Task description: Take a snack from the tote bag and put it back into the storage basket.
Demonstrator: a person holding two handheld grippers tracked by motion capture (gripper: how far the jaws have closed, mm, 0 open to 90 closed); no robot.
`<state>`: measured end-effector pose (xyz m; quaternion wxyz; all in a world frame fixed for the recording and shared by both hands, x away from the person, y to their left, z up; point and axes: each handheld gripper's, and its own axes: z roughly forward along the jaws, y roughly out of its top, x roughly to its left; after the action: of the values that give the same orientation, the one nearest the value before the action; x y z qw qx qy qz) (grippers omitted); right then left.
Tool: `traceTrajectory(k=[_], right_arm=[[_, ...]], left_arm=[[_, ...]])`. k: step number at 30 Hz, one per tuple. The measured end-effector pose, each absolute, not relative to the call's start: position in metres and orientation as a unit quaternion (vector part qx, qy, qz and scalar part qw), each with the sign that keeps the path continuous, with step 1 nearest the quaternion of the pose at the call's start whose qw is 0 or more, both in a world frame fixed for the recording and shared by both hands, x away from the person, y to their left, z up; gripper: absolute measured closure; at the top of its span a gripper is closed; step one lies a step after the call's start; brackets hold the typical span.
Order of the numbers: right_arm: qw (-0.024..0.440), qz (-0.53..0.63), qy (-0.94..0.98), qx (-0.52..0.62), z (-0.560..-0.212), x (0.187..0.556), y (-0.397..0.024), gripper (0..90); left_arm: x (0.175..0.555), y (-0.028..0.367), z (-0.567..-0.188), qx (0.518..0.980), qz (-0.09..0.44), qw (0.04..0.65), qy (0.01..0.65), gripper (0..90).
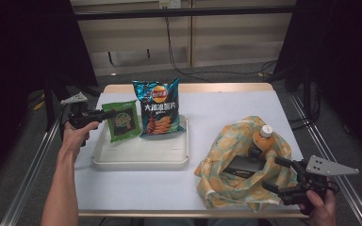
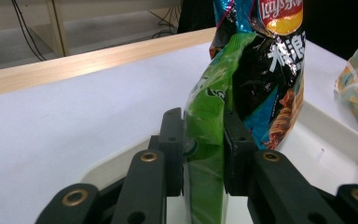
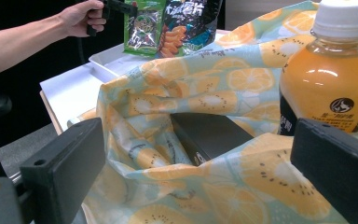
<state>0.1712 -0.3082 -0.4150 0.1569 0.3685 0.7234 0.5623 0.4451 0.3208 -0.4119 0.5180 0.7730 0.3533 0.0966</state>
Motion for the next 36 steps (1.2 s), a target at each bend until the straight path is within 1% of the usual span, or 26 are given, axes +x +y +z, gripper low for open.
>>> traceTrajectory(k=[5, 10, 16, 20, 26, 34, 36], right_arm=[[0.154, 0.561, 0.725, 0.369, -0.415, 0.171, -0.308, 2.4], [0.155, 0.559, 0.727, 0.368, -0.416, 0.172, -0.308, 2.4], [0.153, 0.559, 0.727, 0.368, -0.416, 0.172, -0.308, 2.4], [0.153, 0.560, 0.726, 0.368, -0.415, 0.171, -0.308, 2.3], [0.151, 0.559, 0.727, 0.368, -0.416, 0.172, -0.308, 2.3], [0.150, 0.559, 0.727, 0.370, -0.416, 0.172, -0.309, 2.3], [0.149, 0.559, 0.726, 0.370, -0.416, 0.172, -0.309, 2.3]], left_arm=[[0.448, 0.322, -0.420, 0.766, 0.096, 0.521, 0.364, 73.5], [0.452, 0.317, -0.420, 0.768, 0.108, 0.511, 0.371, 72.1], [0.456, 0.313, -0.423, 0.775, 0.110, 0.490, 0.384, 66.3], [0.458, 0.313, -0.423, 0.774, 0.119, 0.482, 0.393, 66.5], [0.464, 0.312, -0.426, 0.773, 0.119, 0.476, 0.402, 65.6], [0.466, 0.312, -0.431, 0.767, 0.125, 0.473, 0.414, 61.3], [0.466, 0.313, -0.432, 0.765, 0.123, 0.473, 0.419, 58.4]])
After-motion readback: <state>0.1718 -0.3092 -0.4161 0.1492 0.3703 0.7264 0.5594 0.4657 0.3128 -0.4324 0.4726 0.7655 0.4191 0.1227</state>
